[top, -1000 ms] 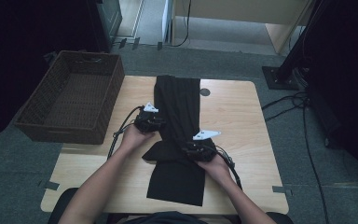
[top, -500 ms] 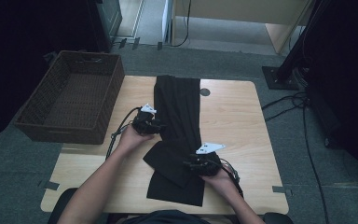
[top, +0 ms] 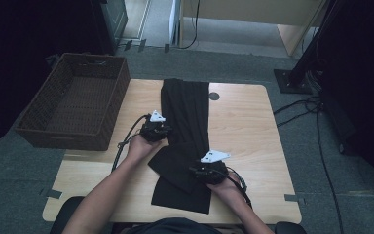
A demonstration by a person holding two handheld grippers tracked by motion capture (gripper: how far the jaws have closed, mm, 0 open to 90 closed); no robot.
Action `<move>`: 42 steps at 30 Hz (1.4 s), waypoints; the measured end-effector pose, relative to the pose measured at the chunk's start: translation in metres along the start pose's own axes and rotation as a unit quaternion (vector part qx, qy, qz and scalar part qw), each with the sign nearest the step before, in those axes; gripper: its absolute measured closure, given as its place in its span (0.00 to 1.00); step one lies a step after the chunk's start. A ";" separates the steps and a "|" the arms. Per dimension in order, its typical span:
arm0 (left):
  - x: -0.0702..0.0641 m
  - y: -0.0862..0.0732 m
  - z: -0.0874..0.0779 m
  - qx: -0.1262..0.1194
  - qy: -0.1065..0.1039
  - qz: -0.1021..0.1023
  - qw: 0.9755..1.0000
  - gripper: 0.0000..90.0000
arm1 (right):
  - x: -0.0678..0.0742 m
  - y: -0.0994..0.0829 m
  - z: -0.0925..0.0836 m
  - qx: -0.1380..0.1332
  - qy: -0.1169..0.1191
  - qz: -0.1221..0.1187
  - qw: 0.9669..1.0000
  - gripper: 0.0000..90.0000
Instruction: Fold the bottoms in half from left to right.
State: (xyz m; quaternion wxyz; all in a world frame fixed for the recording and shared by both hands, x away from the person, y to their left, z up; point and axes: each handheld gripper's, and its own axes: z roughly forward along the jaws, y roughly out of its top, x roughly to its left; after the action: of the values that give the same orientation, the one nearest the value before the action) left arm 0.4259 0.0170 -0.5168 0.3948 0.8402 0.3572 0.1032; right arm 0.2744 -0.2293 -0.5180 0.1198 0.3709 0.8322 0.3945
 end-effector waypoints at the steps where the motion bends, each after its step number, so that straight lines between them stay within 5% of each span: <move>1: 0.001 0.000 -0.001 0.001 0.000 -0.005 1.000 0.99 | 0.000 0.000 0.000 0.000 0.000 -0.001 1.000 0.63; 7: 0.012 0.000 -0.020 0.011 0.002 -0.037 0.999 1.00 | -0.002 -0.001 -0.001 -0.004 0.005 0.003 1.000 0.65; 11: 0.019 -0.004 -0.030 0.031 0.023 -0.031 0.999 1.00 | -0.005 -0.002 -0.004 0.001 0.011 0.012 1.000 0.65; 15: 0.024 -0.005 -0.035 0.006 -0.001 -0.060 0.998 0.92 | -0.009 -0.003 -0.008 0.006 0.016 0.028 0.999 0.66; 17: 0.019 0.004 -0.037 -0.016 -0.016 -0.052 0.998 0.87 | -0.011 -0.003 -0.008 0.004 0.019 0.031 0.999 0.66; 22: 0.004 0.028 -0.022 -0.003 -0.038 -0.022 0.999 0.81 | -0.010 -0.003 -0.007 0.002 0.017 0.025 1.000 0.66; 29: 0.001 0.046 0.011 0.014 -0.029 -0.013 0.999 0.80 | -0.011 -0.003 -0.006 0.000 0.017 0.025 1.000 0.66; 33: 0.004 0.042 0.019 0.032 -0.020 -0.015 0.999 0.81 | -0.011 -0.003 -0.006 -0.002 0.017 0.023 1.000 0.66; 42: 0.013 0.017 0.001 0.048 -0.007 -0.008 0.999 0.80 | -0.012 -0.007 -0.013 0.004 0.019 0.034 0.999 0.62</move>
State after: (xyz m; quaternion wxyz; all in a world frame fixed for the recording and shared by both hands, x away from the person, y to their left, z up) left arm 0.4444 0.0176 -0.5070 0.3577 0.8558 0.3657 0.0772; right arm 0.2729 -0.2480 -0.5161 0.0891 0.3916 0.8231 0.4016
